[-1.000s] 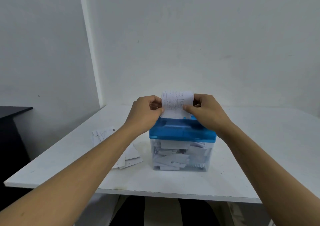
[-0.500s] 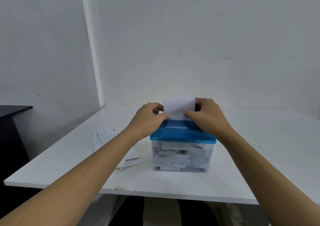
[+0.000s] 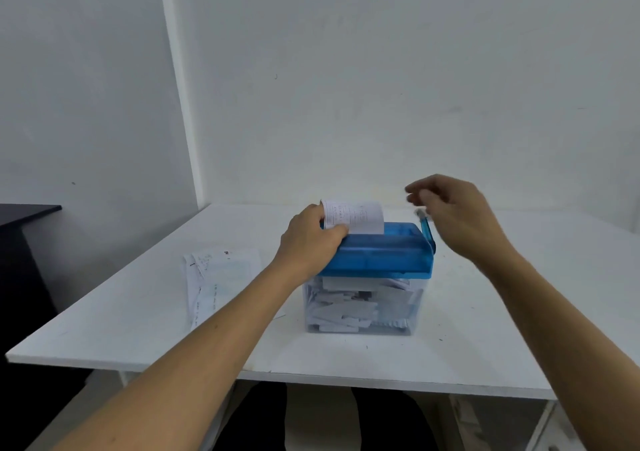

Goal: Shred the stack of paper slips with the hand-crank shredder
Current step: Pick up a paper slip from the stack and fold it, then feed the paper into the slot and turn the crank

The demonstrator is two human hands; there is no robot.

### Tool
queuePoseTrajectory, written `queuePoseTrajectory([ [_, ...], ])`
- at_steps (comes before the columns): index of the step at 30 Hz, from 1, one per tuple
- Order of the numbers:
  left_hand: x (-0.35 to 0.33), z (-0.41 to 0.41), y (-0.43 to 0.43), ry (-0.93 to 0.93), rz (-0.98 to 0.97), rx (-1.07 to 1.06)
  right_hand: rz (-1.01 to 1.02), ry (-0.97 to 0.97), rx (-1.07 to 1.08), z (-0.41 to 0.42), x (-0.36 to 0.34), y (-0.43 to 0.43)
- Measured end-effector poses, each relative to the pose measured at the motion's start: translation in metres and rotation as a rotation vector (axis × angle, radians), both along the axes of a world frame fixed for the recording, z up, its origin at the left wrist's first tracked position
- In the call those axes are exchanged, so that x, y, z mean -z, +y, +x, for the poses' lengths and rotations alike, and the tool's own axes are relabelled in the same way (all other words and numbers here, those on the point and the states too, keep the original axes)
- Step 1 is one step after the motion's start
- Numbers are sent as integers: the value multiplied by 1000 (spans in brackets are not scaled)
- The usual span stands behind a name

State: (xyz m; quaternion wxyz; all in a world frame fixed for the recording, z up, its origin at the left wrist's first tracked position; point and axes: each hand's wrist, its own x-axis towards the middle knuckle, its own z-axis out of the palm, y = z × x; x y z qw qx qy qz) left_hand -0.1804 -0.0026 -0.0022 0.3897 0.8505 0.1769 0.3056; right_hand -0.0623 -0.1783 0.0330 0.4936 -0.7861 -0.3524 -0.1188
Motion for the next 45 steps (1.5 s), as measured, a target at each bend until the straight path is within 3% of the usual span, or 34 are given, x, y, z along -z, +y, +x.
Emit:
queuePoseTrajectory([
  [2,0,-1,0,-3,-11,-2,-72,-90,46,13,9,-16],
  [7,3,0,1,-15,-7,-3,-568,-291,35,38,45,-21],
  [13,4,-1,1,-27,-32,-11,-649,-473,38,45,78,-11],
  [20,3,-6,-4,-50,-27,28,-626,-223,7,21,106,-12],
  [30,0,-8,-6,134,74,-98,-784,-10,62,0,85,-25],
  [38,-7,-10,-6,190,78,-51,-1042,372,-256,-18,4,-46],
  [45,-12,-11,-9,223,78,0,-960,510,-338,-10,-24,-52],
])
